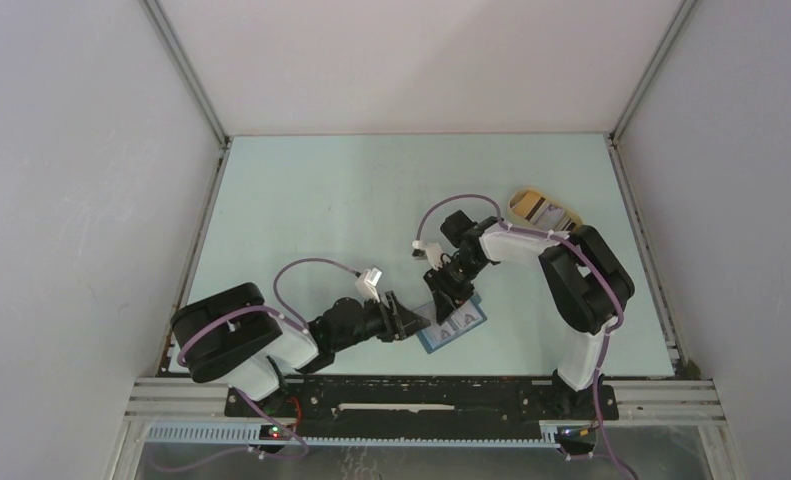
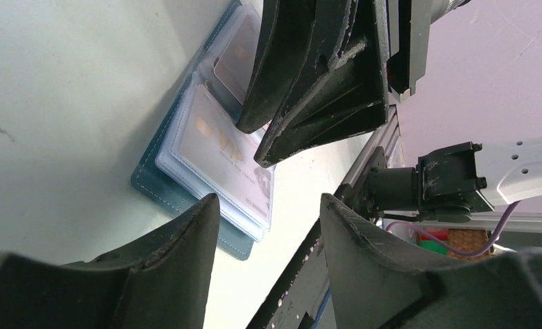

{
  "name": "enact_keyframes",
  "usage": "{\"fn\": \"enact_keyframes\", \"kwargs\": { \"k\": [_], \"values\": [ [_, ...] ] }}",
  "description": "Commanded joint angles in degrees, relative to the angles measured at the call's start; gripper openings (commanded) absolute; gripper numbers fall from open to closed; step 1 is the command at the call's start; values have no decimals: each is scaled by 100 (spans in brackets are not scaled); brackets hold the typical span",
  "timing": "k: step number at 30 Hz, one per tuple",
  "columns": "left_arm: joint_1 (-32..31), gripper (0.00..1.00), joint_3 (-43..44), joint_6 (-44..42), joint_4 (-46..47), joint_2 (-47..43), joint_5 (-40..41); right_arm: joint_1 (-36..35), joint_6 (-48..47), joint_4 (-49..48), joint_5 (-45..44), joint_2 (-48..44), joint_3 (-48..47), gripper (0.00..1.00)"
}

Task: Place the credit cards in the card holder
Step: Insert the credit card into the card holder.

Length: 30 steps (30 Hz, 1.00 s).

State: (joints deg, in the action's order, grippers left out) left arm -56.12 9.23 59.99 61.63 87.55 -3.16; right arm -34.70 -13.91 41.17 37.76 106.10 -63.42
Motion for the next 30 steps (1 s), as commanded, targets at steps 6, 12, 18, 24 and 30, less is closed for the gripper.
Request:
{"fn": "enact_keyframes", "kwargs": {
  "k": [6,12,18,24,30],
  "values": [
    [-49,60,114,103,225,-42,131,42,6,79,13,85,-164,43],
    [-59,60,78,229,550,34,117,42,-11,105,4,110,-179,43],
    [-73,60,67,382,1000,367,71,33,-11,113,-5,123,-180,43],
    [-66,58,14,546,1239,700,132,42,-8,120,-14,128,-180,43],
    [-70,58,-119,543,998,574,291,42,-4,122,-31,134,-184,43]
  ]
}}
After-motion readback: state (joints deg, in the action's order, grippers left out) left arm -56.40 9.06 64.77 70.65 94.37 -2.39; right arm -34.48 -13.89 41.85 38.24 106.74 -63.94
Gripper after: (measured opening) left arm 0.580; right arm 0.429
